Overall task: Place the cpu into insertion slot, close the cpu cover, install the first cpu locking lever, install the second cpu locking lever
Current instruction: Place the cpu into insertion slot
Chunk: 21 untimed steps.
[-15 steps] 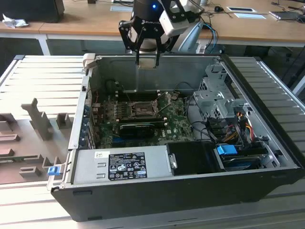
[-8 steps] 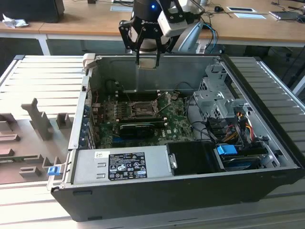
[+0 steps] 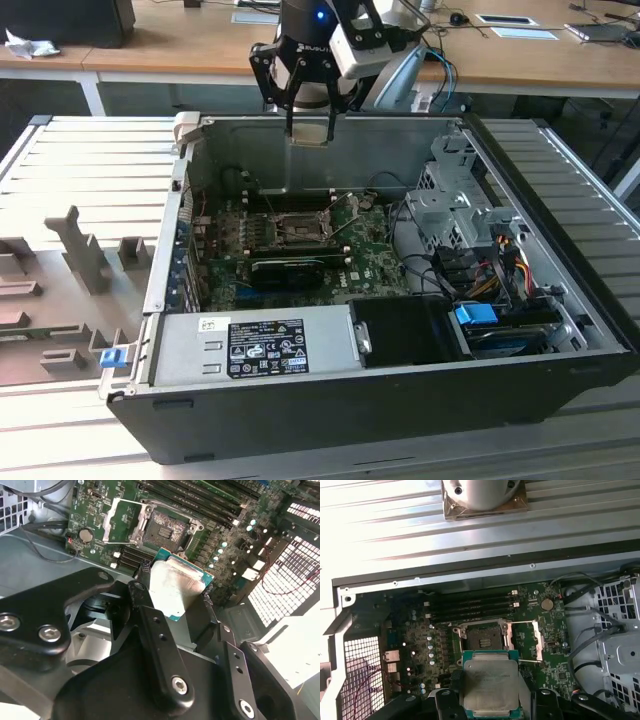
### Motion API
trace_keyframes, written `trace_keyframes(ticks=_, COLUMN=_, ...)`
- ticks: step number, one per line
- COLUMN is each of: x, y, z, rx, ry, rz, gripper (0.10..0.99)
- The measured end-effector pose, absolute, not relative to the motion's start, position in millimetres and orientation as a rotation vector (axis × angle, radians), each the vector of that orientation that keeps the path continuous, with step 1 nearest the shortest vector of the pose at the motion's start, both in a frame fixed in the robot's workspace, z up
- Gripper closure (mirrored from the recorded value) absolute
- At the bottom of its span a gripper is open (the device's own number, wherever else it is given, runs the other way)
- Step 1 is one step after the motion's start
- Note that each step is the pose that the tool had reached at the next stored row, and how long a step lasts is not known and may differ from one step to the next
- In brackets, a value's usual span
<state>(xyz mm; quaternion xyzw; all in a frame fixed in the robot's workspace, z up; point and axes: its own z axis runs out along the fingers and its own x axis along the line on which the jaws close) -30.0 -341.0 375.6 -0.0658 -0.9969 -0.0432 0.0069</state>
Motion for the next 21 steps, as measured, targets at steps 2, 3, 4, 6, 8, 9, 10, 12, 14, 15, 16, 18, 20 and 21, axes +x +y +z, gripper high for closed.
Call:
trace_keyframes(ticks=2, x=-30.0, y=-341.0, z=375.5, rx=-0.211, ry=-3.118, rz=-0.135, gripper=0.557)
trace_keyframes(ticks=3, x=-29.9, y=-341.0, z=375.5, rx=-0.218, ry=-3.117, rz=-0.135, gripper=0.557)
trace_keyframes(ticks=4, x=-29.9, y=-341.0, z=375.5, rx=-0.224, ry=-3.117, rz=-0.135, gripper=0.557)
trace_keyframes(ticks=6, x=-29.9, y=-341.0, z=375.5, rx=-0.232, ry=-3.117, rz=-0.135, gripper=0.557)
trace_keyframes(ticks=8, x=-29.9, y=-341.0, z=375.5, rx=-0.245, ry=-3.116, rz=-0.135, gripper=0.557)
trace_keyframes(ticks=9, x=-29.9, y=-341.0, z=375.4, rx=-0.254, ry=-3.116, rz=-0.135, gripper=0.557)
trace_keyframes(ticks=10, x=-29.9, y=-341.0, z=375.4, rx=-0.264, ry=-3.115, rz=-0.136, gripper=0.557)
trace_keyframes(ticks=12, x=-29.9, y=-341.0, z=375.4, rx=-0.291, ry=-3.113, rz=-0.136, gripper=0.557)
trace_keyframes(ticks=14, x=-29.9, y=-341.0, z=375.3, rx=-0.317, ry=-3.112, rz=-0.136, gripper=0.557)
trace_keyframes(ticks=15, x=-29.9, y=-341.0, z=375.4, rx=-0.345, ry=-3.109, rz=-0.136, gripper=0.557)
trace_keyframes(ticks=16, x=-29.9, y=-341.0, z=375.3, rx=-0.357, ry=-3.108, rz=-0.136, gripper=0.557)
trace_keyframes(ticks=18, x=-29.9, y=-341.0, z=375.3, rx=-0.388, ry=-3.105, rz=-0.136, gripper=0.557)
trace_keyframes(ticks=20, x=-29.9, y=-341.0, z=375.2, rx=-0.433, ry=-3.101, rz=-0.136, gripper=0.557)
trace_keyframes(ticks=21, x=-29.9, y=-341.0, z=375.1, rx=-0.452, ry=-3.099, rz=-0.137, gripper=0.557)
